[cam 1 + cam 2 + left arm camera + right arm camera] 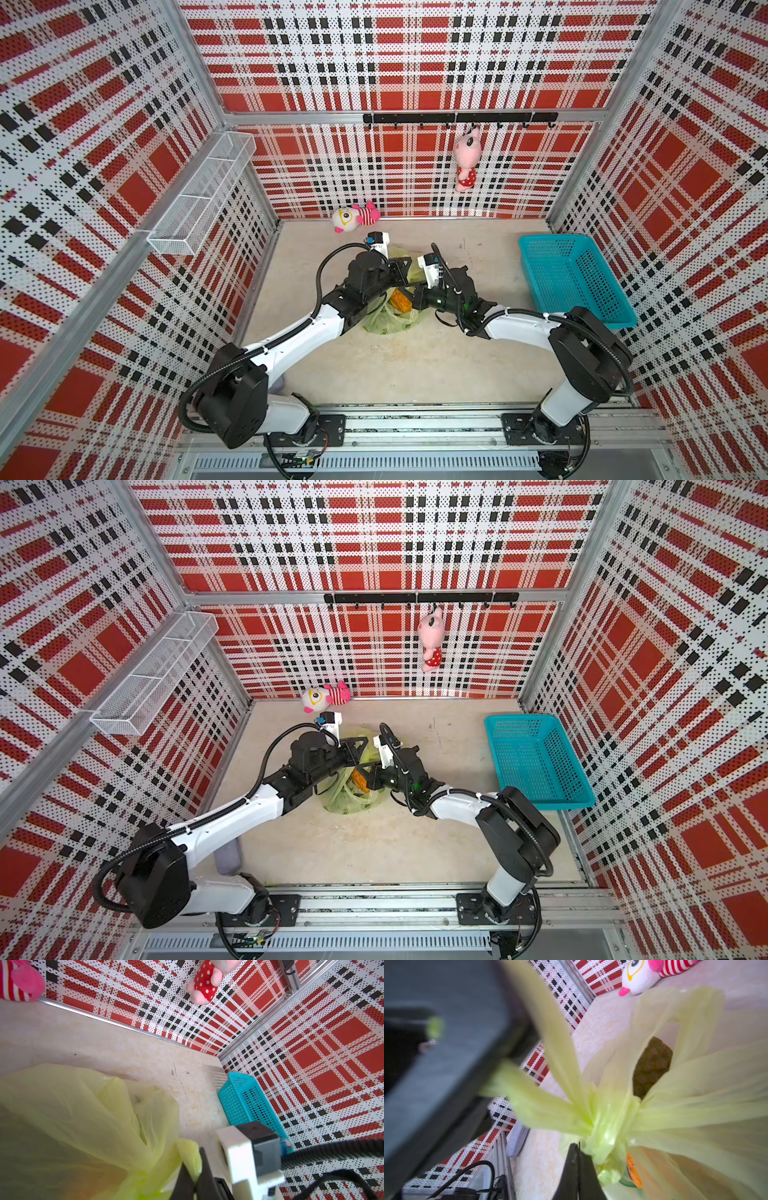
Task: Place the pineapple into a plastic bag & tie a knot
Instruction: Cross the plastic bag at the center of the board.
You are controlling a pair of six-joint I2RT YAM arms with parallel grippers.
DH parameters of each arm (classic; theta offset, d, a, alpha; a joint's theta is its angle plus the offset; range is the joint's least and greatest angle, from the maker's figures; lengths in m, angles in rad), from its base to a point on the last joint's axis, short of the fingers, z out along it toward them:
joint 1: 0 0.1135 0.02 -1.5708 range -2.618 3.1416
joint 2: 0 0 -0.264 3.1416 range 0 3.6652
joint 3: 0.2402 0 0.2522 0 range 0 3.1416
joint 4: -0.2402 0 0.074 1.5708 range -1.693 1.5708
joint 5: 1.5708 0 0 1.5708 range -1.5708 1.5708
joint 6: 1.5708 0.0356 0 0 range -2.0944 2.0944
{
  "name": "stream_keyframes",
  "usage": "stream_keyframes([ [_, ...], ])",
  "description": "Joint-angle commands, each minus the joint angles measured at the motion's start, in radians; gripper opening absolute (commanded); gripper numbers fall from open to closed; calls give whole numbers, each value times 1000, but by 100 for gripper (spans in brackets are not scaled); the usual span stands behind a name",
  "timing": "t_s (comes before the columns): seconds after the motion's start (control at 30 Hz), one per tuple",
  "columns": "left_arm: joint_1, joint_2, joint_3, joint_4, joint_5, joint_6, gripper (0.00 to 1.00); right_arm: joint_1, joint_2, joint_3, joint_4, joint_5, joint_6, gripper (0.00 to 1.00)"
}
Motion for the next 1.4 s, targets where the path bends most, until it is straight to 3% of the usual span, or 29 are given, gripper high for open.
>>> stream_keyframes([
  [0.0, 14, -50, -28, 22, -10, -15, 0, 6, 58, 1, 92, 95, 23, 0],
  [0.27, 67, -120, -101, -18, -22, -37, 1, -1, 113, 76, 127, 275, 18, 0],
  [0.37, 103, -132, -129, -45, -14, -30, 3, -15, 103, 82, 139, 218, 18, 0],
  [0.57, 154, -143, -170, -65, 48, 7, 7, -19, 32, 31, 119, -11, 55, 0],
  [0.7, 158, -132, -199, -23, 91, 5, 6, -19, -44, -19, 111, -68, 90, 0],
  [0.8, 158, -116, -214, 22, 116, -15, 0, -8, -79, -37, 107, -79, 108, 0],
  [1.0, 129, -80, -200, 139, 165, -71, 0, 43, -59, -16, 12, -9, 9, 0],
  [1.37, 121, -45, -212, 234, 195, -144, 0, 34, 136, 50, 141, 134, -113, 0],
])
